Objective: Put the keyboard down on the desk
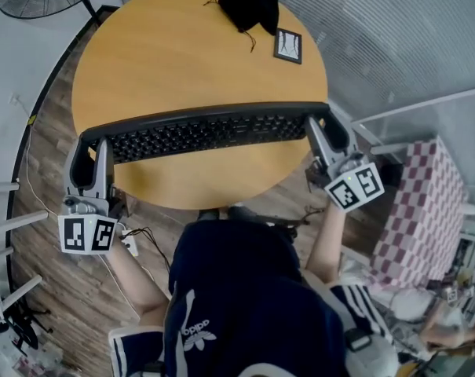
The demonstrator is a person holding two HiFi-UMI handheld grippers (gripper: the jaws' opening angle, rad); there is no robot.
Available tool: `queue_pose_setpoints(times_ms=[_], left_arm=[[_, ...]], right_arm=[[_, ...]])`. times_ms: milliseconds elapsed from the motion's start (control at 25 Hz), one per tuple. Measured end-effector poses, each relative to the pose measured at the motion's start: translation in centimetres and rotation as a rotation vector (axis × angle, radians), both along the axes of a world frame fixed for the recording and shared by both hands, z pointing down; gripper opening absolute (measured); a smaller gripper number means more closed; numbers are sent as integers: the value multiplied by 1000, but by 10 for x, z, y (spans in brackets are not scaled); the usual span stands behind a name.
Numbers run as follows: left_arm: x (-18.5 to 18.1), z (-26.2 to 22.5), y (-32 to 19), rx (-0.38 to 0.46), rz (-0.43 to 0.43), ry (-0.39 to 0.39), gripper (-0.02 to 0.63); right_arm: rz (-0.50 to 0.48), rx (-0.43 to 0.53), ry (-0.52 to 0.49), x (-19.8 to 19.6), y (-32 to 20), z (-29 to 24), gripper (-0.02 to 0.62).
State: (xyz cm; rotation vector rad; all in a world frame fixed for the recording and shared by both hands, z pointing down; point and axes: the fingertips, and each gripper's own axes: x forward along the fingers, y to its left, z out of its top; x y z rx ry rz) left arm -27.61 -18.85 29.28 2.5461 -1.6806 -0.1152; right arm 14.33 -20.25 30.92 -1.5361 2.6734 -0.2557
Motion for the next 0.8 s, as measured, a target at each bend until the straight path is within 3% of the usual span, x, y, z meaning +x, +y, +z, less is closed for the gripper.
queue_pose_setpoints(times_ms=[480, 800], left_arm=[[-3, 48, -14, -96, 10, 1, 181], [7, 71, -12, -141, -18, 7, 181]], right_arm=[[18, -120, 24, -6, -1, 44, 161], [-9, -143, 55, 1, -12, 61, 162]])
